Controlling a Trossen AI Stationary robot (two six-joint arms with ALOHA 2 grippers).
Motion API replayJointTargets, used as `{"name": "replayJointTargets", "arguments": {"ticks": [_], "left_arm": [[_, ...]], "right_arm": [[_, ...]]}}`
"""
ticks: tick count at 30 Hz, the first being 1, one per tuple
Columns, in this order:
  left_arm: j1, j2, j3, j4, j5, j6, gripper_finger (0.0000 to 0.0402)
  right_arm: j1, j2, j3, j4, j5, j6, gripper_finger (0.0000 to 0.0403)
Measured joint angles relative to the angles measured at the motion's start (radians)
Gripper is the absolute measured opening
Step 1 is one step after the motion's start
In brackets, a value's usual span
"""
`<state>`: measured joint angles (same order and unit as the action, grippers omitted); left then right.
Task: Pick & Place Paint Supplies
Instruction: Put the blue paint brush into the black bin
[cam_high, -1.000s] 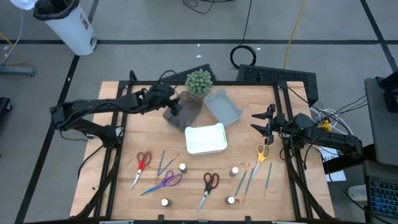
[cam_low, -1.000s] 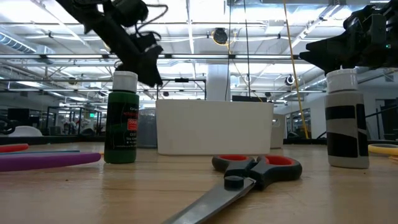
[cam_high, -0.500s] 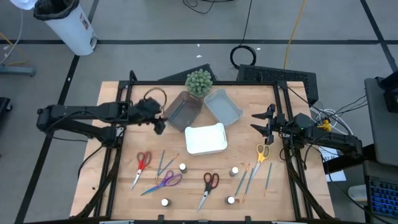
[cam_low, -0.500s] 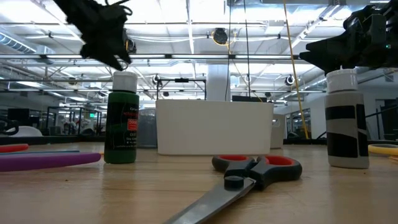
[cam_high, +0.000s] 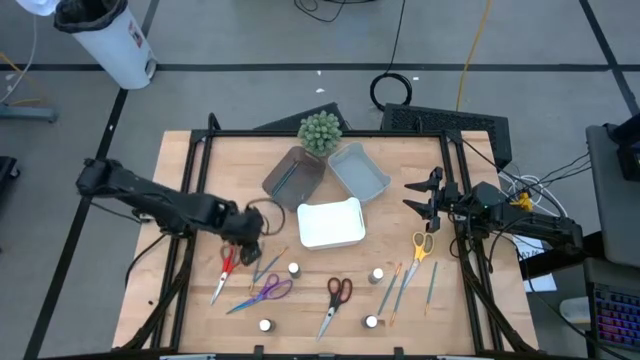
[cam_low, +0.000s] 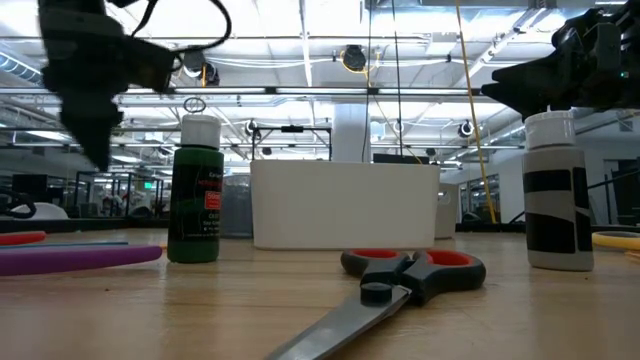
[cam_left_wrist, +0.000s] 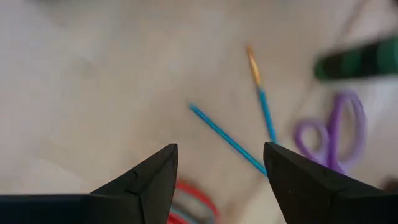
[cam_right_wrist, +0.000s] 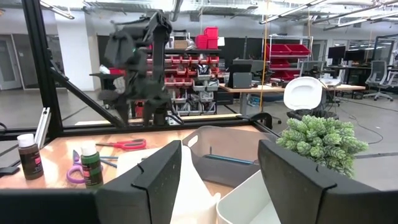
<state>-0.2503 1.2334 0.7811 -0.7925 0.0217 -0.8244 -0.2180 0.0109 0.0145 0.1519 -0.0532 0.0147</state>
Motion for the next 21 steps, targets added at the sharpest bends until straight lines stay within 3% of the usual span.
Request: {"name": "replayJointTargets", "arguments": {"ticks": [5,8,17,21], "left_arm": [[-0.059,0.120,-0.001,0.034,0.146,-0.023,0.0246],[-0.073,0.184,-0.002,0.072,0.179,-0.025,0.0246],[-0.026,0.250,-0.002,0.236,-0.044,0.148,0.0246],[-0.012,0.250,-0.002,0.319,-0.080,0.168,0.0246]], "right_arm": [[0.000,0.000,0.000,0.000,0.000,0.000,0.0206],[0.000,0.000,0.000,0.000,0.000,0.000,0.0204],[0.000,0.000,0.000,0.000,0.000,0.000,0.0207],[0.000,0.000,0.000,0.000,0.000,0.000,0.0206]]}}
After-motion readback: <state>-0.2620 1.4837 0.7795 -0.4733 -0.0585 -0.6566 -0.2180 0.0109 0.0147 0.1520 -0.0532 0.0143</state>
